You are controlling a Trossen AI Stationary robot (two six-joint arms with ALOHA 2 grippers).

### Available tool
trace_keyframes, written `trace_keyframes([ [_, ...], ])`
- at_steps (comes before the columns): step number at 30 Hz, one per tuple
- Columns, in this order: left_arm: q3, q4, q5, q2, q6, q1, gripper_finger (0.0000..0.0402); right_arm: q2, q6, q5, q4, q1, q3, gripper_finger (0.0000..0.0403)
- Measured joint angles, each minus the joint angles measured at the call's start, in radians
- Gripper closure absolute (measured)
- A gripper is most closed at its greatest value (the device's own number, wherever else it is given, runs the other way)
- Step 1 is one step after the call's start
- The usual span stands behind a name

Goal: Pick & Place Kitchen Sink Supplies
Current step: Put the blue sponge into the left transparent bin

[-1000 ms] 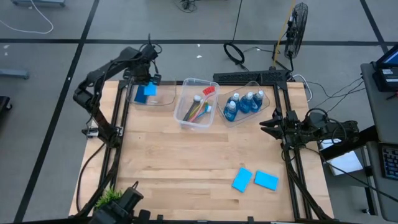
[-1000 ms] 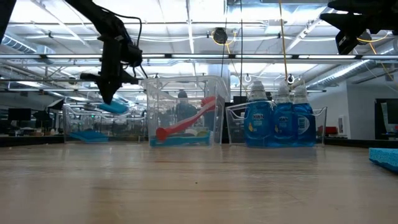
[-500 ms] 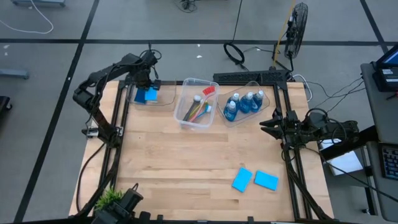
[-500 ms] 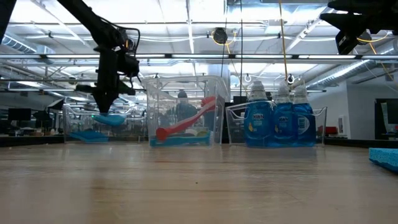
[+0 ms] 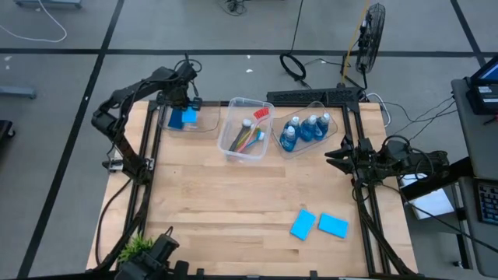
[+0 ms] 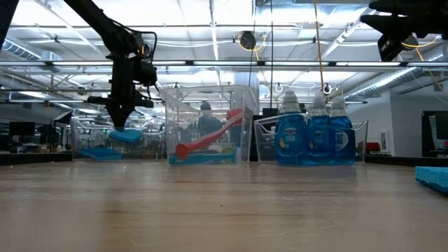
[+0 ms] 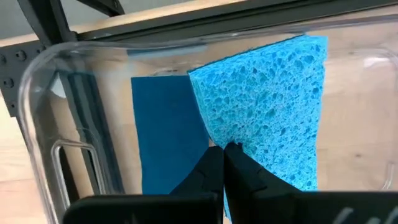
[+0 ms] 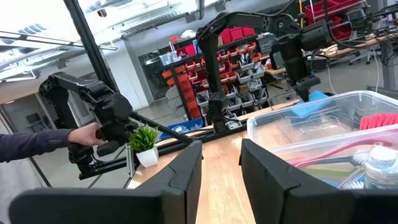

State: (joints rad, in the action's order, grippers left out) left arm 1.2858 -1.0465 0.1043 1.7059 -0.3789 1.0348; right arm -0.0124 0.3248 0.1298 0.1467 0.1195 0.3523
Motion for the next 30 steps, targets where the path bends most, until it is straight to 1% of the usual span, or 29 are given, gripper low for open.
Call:
trace_keyframes([
  [11, 0.000, -0.004, -0.007, 0.076, -0.009, -0.024, 0.0401, 0.000, 0.000, 0.000, 0.000, 0.000, 0.000, 0.0305],
  [18, 0.000, -0.003, 0.001, 0.078, -0.012, -0.027, 0.0398, 0.000, 0.000, 0.000, 0.000, 0.000, 0.000, 0.0305],
  [25, 0.000, -0.004, 0.001, 0.078, -0.004, -0.027, 0.0368, 0.000, 0.000, 0.000, 0.000, 0.000, 0.000, 0.0305],
  [30, 0.000, -0.014, 0.001, 0.078, 0.006, -0.027, 0.0334, 0.000, 0.000, 0.000, 0.000, 0.000, 0.000, 0.0305],
])
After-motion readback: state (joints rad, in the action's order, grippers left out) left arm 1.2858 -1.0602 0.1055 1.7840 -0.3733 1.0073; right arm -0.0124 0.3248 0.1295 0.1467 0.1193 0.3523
